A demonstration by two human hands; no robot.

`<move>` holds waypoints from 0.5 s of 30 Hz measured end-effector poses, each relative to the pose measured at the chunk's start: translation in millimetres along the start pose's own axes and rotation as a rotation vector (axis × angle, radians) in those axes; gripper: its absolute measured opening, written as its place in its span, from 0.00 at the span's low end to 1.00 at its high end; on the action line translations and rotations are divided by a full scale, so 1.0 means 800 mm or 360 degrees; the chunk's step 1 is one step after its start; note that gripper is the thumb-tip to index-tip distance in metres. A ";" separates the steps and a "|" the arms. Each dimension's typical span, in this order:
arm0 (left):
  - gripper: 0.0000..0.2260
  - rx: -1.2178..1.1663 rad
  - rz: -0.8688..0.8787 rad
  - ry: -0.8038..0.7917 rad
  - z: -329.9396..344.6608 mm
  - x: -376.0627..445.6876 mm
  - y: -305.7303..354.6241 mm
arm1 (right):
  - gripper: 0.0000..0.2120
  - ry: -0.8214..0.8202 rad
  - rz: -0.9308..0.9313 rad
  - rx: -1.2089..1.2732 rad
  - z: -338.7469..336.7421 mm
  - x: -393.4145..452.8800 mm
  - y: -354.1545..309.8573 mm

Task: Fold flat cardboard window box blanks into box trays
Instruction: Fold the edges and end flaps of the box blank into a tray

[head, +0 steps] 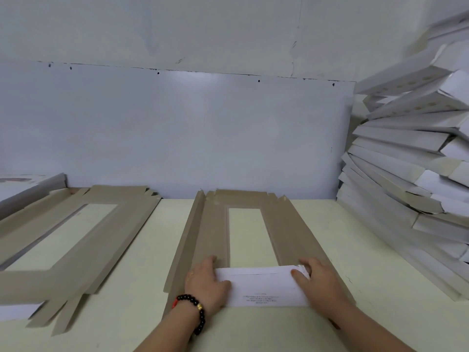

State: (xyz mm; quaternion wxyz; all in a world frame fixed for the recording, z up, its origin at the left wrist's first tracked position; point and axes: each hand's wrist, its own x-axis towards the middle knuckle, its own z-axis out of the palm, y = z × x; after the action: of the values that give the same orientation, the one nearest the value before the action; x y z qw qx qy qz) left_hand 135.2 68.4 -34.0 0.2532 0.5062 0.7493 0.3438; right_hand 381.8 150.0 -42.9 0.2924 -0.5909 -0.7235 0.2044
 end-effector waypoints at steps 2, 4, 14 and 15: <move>0.26 -0.0305 0.0006 -0.0012 -0.007 -0.004 -0.004 | 0.15 -0.0039 0.0027 0.0253 -0.012 -0.002 -0.002; 0.24 -0.0463 0.0045 0.0010 -0.013 -0.009 -0.006 | 0.12 -0.0107 0.0064 0.0480 -0.022 -0.005 -0.003; 0.18 -0.0728 0.0232 -0.0360 -0.040 -0.040 -0.014 | 0.05 -0.0605 -0.0007 0.0729 -0.063 -0.044 0.001; 0.14 -0.0595 0.0322 -0.0419 -0.042 -0.045 -0.013 | 0.06 -0.0606 -0.0052 0.0644 -0.067 -0.051 0.001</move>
State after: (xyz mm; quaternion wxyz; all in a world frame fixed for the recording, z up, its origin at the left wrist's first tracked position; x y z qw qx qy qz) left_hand 117.5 23.6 -20.0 0.4022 0.5635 0.5787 0.4311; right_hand 423.3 107.4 -10.8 0.2664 -0.4597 -0.7194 0.4474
